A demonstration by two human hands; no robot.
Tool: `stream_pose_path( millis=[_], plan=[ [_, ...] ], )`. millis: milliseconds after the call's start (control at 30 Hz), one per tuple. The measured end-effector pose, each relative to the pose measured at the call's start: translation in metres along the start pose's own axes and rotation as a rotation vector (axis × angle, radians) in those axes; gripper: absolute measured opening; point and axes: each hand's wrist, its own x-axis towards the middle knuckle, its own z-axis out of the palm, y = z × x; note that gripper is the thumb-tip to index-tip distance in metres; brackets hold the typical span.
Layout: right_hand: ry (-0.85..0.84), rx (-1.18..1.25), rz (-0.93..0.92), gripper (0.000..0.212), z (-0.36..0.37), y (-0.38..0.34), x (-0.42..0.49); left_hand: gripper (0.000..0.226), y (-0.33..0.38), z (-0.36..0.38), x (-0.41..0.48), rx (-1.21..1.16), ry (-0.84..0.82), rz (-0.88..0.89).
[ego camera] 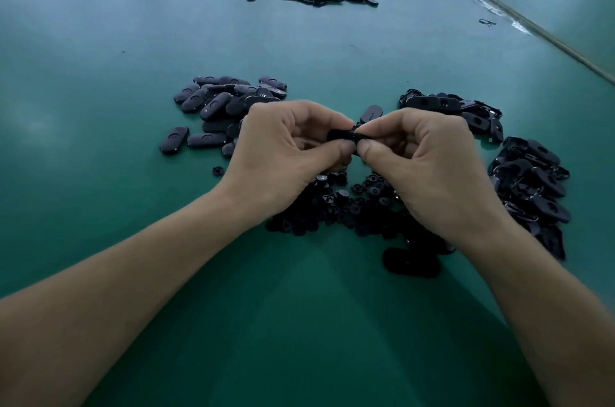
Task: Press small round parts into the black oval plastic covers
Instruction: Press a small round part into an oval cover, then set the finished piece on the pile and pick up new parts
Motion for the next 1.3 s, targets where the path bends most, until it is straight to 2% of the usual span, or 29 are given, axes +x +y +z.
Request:
stream_pose_path(
  millis=[267,367,467,567,767,867,933,1033,1167,1300],
  plan=[
    [-0.046,-0.004,-0.014,0.012,-0.004,-0.005,-0.001,0.021,-0.001,0.0,0.0,0.079,0.046,0.017],
    [0.016,-0.05,-0.004,0.015,-0.005,-0.006,-0.001,0.014,-0.002,0.001,-0.001,0.074,0.075,0.016],
    [0.172,-0.231,0.012,0.024,-0.014,-0.001,0.002,0.015,-0.003,-0.001,0.002,0.062,0.133,0.041],
    [0.241,-0.521,0.103,0.031,-0.028,0.007,0.002,0.012,-0.002,-0.009,0.009,0.059,0.232,0.041],
    [0.111,-0.769,0.301,0.02,-0.04,0.01,0.002,0.011,-0.002,-0.036,0.027,0.138,0.414,-0.071],
    [0.046,-0.828,0.36,0.028,-0.037,0.006,0.001,0.01,-0.003,-0.047,0.031,0.233,0.506,-0.073],
    [0.048,-0.852,0.349,0.035,-0.033,0.005,0.0,0.008,-0.005,-0.054,0.032,0.388,0.546,-0.05],
    [0.07,-0.853,0.302,0.029,-0.029,0.008,-0.001,0.009,-0.007,-0.062,0.031,0.591,0.569,-0.085],
    [0.115,-0.769,0.234,0.015,-0.029,0.014,0.0,0.008,-0.01,-0.062,0.031,0.658,0.57,-0.118],
    [0.239,-0.657,0.086,0.008,-0.027,0.015,0.001,0.008,-0.017,-0.066,0.03,0.736,0.555,-0.105]
  ],
)
